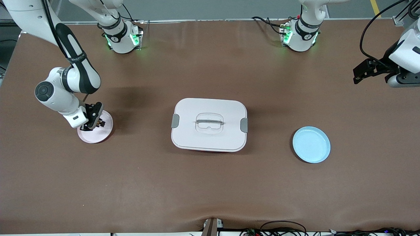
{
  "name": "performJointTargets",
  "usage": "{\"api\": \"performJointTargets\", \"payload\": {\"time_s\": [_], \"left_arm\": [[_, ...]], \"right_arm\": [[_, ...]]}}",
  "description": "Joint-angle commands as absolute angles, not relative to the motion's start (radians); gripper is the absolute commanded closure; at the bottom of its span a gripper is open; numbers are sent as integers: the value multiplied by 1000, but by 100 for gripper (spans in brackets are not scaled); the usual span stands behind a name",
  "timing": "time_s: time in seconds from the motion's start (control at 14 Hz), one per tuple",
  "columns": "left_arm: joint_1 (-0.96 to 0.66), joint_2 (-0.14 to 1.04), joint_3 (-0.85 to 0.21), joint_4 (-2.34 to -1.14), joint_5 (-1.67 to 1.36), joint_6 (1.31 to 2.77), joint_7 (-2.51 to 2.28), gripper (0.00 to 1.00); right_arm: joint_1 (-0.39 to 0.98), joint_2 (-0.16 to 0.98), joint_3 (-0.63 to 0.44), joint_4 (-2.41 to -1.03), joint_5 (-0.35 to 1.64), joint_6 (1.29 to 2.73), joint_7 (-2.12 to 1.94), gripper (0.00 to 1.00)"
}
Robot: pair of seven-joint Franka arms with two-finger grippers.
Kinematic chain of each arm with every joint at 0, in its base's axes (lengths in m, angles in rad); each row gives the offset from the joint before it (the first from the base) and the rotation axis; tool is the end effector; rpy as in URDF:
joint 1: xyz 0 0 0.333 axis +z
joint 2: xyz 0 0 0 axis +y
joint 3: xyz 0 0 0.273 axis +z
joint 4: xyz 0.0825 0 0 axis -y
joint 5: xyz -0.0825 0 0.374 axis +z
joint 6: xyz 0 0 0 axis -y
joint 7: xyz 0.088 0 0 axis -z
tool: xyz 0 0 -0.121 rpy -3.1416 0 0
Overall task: Transfer orange switch to right arm and place
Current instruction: 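Carry the switch with the right gripper over the white plate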
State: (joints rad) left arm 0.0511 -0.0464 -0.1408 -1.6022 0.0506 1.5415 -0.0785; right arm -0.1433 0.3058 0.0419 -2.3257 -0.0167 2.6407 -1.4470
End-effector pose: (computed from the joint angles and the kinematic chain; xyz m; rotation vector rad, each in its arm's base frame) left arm 0.5271 -0.0426 0.5753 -3.0834 0.0153 0.0153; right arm 0.5022 -0.0496 0.1623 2.4419 1.9710 0.0157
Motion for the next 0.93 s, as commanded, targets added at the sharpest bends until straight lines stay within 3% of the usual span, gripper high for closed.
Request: {"api": "performJointTargets", "payload": {"time_s": [0.0,0.71,0.86], "left_arm": [[48,-48,-138,-1608,34,1557,-78,0],[49,-43,-140,-1608,34,1555,-78,0],[48,-41,-140,-1606,34,1557,-78,0]], "right_arm": [[-173,327,60,-2335,-28,2683,-1496,100],[-176,350,60,-2333,-28,2701,-1500,100],[-178,350,60,-2333,-26,2698,-1499,83]]}}
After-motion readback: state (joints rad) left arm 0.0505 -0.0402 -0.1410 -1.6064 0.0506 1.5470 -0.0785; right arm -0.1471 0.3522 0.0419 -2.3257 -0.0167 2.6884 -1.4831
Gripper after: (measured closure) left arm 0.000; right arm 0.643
